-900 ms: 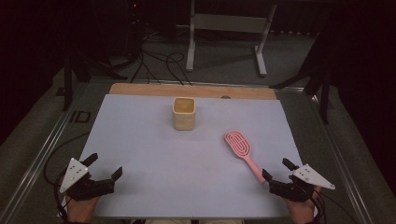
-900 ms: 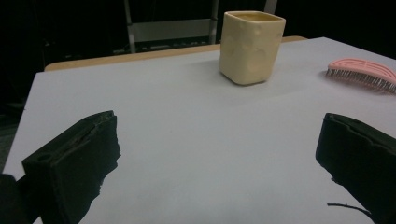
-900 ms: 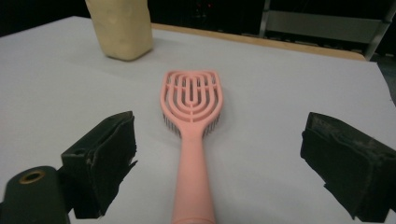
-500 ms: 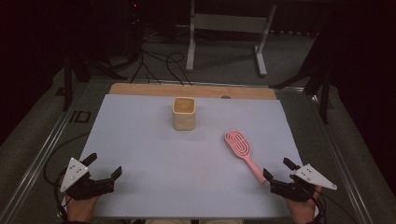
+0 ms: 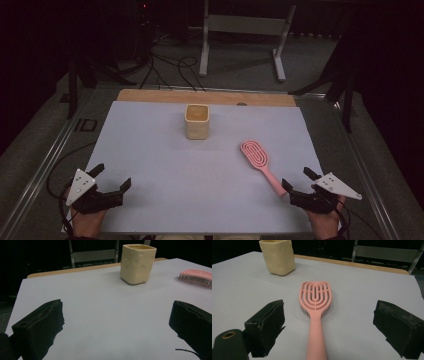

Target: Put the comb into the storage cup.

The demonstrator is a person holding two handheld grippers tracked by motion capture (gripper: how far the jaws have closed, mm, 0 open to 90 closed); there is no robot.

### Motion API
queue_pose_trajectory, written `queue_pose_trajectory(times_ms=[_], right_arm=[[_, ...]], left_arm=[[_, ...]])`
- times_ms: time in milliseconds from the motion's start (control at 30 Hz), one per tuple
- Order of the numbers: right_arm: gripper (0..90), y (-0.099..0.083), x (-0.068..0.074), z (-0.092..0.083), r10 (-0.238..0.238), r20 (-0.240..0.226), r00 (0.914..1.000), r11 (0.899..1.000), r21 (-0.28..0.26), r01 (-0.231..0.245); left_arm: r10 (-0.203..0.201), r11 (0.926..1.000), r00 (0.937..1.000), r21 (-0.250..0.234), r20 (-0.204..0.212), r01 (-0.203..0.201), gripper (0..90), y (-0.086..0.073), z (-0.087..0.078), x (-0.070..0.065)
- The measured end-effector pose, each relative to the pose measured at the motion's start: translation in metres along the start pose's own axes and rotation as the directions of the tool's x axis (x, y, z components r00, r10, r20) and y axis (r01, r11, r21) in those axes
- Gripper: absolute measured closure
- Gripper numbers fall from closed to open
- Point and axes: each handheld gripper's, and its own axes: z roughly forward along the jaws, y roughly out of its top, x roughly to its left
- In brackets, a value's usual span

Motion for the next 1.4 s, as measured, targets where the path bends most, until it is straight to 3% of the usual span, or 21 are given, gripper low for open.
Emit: queue_pose_trajectory(times_ms=[600, 1400], right_arm=[[8.8, 0.02, 0.001, 0.002, 0.003, -0.001, 1.0, 1.0, 0.023, -0.003], [8.7, 0.048, 0.007, 0.028, -0.032, -0.025, 0.9992, 0.995, 0.097, 0.035]], left_arm=[[0.005, 1.0, 0.9999, 0.006, -0.011, -0.005, 0.2, -0.002, 0.002, 0.0], [0.006, 0.9998, 0.9997, 0.017, -0.025, -0.005, 0.2, -0.006, 0.005, -0.002]])
